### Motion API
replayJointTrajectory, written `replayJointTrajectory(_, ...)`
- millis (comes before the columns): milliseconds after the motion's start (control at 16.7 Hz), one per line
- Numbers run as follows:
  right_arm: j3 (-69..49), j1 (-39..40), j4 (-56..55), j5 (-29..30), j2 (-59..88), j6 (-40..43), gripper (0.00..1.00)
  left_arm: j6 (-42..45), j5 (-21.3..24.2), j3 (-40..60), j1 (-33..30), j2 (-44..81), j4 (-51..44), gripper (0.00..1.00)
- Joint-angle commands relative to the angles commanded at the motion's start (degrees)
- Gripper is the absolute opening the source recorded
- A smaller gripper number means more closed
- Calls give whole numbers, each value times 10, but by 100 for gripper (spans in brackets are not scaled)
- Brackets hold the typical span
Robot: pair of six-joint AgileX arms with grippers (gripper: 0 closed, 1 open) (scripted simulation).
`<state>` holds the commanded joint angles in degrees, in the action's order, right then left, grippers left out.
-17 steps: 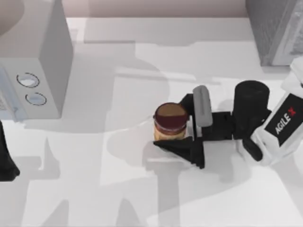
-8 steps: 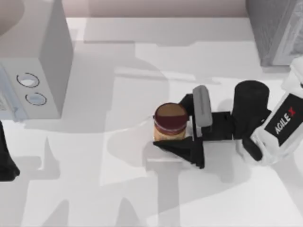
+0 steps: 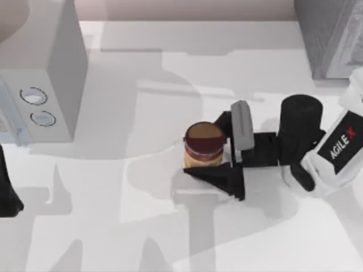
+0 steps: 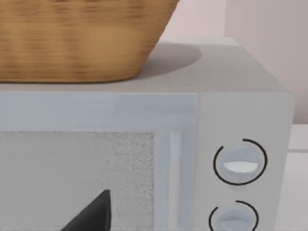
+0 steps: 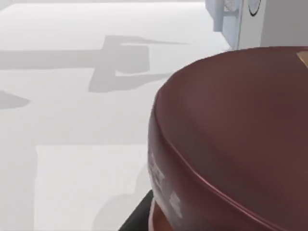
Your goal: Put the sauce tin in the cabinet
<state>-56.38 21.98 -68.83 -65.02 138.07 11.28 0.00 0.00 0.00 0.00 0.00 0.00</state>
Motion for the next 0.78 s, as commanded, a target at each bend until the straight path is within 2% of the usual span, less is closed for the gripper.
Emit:
replayJointTrajectory(180, -2, -1, 56, -1, -55, -5, 0, 0, 0, 0, 0, 0, 0, 100)
replayJointTrajectory(540, -9, 1, 240, -1, -229, -2, 0, 0, 0, 0, 0, 0, 0, 100)
replayJointTrajectory(780, -17, 1, 284, -4, -272, -3, 0, 0, 0, 0, 0, 0, 0, 100)
